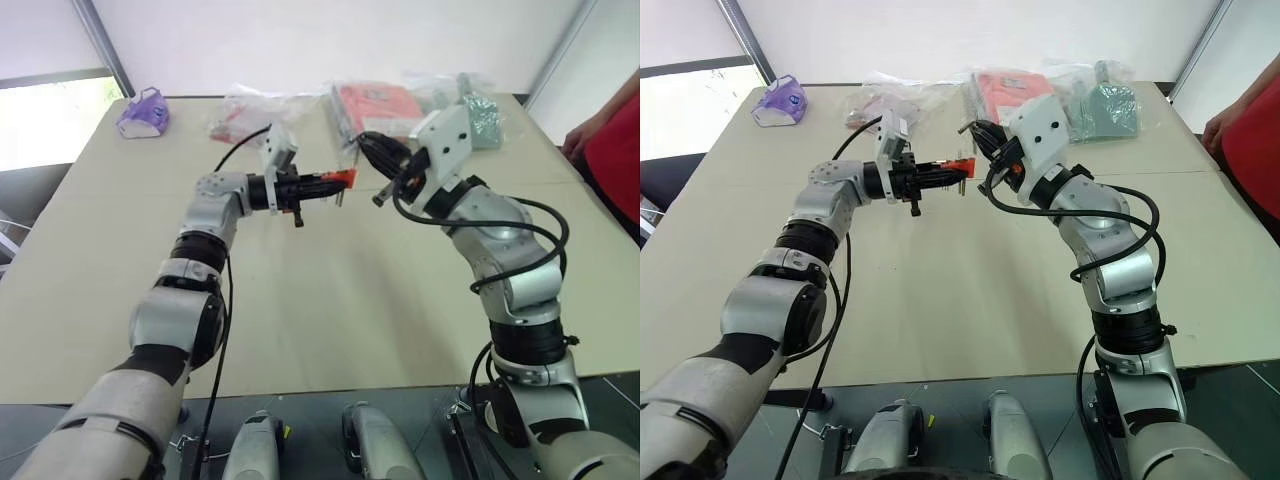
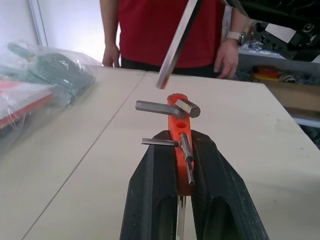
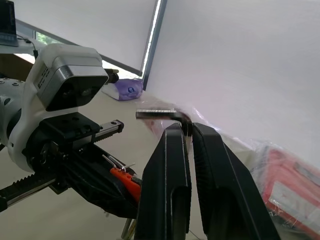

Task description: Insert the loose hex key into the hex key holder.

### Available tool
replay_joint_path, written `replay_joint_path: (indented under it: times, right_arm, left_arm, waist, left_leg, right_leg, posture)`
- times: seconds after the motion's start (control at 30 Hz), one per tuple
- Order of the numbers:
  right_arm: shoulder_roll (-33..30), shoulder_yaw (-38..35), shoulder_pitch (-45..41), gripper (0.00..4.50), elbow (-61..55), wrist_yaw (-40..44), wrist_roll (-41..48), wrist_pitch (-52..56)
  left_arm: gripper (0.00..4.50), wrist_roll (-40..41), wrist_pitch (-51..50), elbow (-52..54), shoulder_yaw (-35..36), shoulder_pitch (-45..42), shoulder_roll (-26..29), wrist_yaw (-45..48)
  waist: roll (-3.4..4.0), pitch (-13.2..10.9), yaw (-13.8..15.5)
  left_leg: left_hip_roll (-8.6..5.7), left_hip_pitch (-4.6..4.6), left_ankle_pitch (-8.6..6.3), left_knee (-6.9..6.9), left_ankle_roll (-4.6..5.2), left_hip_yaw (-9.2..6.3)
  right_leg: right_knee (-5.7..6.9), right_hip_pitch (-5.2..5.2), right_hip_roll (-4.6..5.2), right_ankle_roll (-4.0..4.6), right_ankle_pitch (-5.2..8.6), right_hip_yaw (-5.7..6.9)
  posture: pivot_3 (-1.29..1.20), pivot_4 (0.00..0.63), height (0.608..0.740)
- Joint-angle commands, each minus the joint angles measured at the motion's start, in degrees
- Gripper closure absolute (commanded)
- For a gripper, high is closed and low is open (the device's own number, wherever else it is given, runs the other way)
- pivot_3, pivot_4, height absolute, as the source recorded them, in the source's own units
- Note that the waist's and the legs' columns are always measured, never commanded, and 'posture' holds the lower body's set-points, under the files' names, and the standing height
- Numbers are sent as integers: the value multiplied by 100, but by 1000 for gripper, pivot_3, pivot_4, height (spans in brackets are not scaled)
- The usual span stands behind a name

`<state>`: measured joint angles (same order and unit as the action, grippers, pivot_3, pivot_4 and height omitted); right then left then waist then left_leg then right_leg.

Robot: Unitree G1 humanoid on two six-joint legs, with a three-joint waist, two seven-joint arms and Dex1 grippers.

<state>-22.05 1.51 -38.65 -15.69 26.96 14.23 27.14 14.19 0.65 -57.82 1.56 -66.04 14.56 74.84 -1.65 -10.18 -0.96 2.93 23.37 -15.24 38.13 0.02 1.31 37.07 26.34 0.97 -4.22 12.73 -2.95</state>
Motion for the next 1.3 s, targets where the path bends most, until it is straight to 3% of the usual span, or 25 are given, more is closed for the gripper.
replay_joint_path:
  times: [0.03, 1.3]
  right_arm:
    - [-20, -63, -91, 4236, -292, -9, 16, -58]
    - [5, -76, -146, 4236, -247, -39, -47, -125]
  left_arm:
    - [4500, -25, 171, 18, 77, -178, 37, -4]
    - [4500, -121, 120, 183, -14, 4, -28, 221]
  waist:
    - [0, 0, 0]
    - [0, 0, 0]
  left_leg:
    - [0, 0, 0, 0, 0, 0]
    - [0, 0, 0, 0, 0, 0]
  right_leg:
    - [0, 0, 0, 0, 0, 0]
    - [0, 0, 0, 0, 0, 0]
  posture:
    - [0, 150, 740]
    - [0, 150, 740]
